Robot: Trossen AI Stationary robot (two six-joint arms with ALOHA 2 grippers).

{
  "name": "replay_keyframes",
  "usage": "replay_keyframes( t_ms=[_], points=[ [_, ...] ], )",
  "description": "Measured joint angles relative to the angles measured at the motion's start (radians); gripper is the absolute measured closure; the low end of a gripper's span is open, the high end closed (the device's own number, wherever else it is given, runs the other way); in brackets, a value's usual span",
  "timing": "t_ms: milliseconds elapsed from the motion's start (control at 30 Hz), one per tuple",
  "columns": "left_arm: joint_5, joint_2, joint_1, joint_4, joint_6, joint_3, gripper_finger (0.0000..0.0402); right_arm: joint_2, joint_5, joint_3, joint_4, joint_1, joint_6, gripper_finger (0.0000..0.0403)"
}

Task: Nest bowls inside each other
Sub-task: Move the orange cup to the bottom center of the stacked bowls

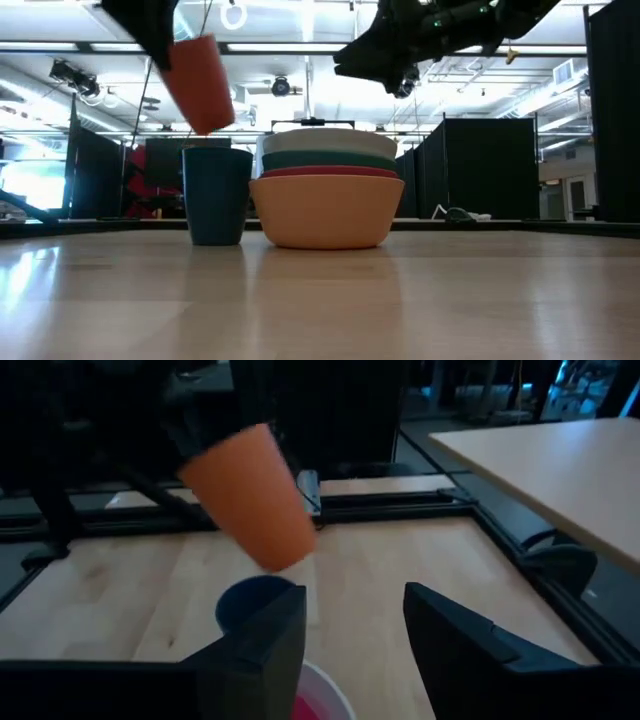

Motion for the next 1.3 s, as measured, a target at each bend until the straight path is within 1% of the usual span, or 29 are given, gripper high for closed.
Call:
replay_keyframes(
  t_ms=[67, 567, 733, 800, 933, 1033, 1300],
  points=[
    [0.059, 0.003, 0.008, 0.027, 0.034, 0.039, 0.0402, 0.0, -0.004, 0.0, -0.011, 0.0, 0.0, 0.0242],
    [0.464, 0.069, 0.058, 0.317, 0.218, 0.147, 0.0402, -0.008, -0.037, 0.0, -0.094, 0.002, 0.001, 0.0257],
    [0.578, 0.149, 0.096, 0.415, 0.329, 0.152, 0.0402, -0.06, -0.036, 0.0, -0.208, 0.002, -0.013, 0.0263],
    [0.595, 0.178, 0.117, 0.424, 0.357, 0.151, 0.0402, -0.111, -0.017, 0.0, -0.294, 0.002, -0.03, 0.0266],
    [0.608, 0.202, 0.154, 0.429, 0.382, 0.151, 0.0402, -0.246, 0.056, 0.0, -0.476, 0.002, -0.025, 0.0277],
    [0.638, 0.211, 0.172, 0.455, 0.4, 0.151, 0.0402, -0.338, 0.085, 0.0, -0.565, 0.002, -0.002, 0.0288],
    [0.656, 0.267, 0.179, 0.473, 0.421, 0.151, 0.0402, -0.395, 0.086, 0.0, -0.599, 0.011, 0.015, 0.0305]
  ],
)
